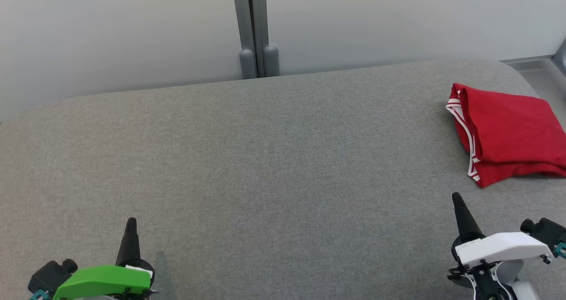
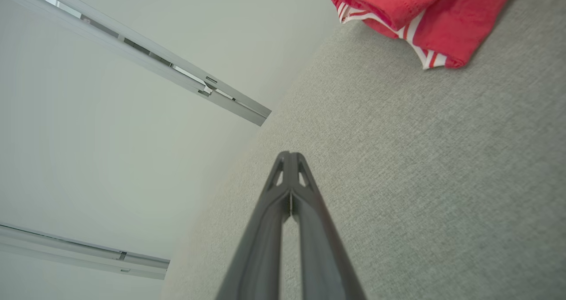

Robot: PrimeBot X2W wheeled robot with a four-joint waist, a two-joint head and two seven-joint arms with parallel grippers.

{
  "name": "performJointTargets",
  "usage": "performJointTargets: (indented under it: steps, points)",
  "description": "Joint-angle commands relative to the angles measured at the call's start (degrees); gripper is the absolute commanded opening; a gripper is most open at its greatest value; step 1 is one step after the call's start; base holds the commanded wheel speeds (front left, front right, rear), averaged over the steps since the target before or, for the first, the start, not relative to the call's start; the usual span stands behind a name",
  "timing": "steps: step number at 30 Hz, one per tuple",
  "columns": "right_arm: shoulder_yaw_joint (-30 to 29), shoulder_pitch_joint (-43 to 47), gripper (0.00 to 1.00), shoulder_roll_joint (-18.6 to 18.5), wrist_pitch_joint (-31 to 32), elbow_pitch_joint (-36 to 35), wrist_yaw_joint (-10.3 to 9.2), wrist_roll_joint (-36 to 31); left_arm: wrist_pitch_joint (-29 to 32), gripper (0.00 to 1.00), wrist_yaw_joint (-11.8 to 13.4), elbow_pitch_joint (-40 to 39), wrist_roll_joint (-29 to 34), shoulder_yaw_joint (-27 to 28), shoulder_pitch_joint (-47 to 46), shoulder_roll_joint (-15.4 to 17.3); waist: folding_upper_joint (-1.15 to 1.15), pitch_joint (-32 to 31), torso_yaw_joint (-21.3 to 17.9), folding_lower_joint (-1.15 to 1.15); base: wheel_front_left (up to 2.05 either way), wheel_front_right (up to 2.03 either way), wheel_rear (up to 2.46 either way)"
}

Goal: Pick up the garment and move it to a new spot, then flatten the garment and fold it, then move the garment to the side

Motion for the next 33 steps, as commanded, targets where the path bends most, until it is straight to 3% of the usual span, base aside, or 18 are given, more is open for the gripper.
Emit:
performJointTargets:
  steps: [1,33]
  points:
    - [-0.34,-1.02,0.0,-0.34,0.47,-0.93,-0.03,1.76,0.35,0.0,-0.25,-0.62,-1.68,0.44,-1.41,0.2,0.0,0.01,0.01,0.0,0.0,0.0,0.0]
    - [-2.01,-1.28,0.0,-0.46,5.19,-2.7,-0.04,19.35,5.16,0.0,-0.75,-1.07,-17.54,2.95,-4.01,0.27,0.0,0.31,0.33,0.0,0.0,0.0,0.0]
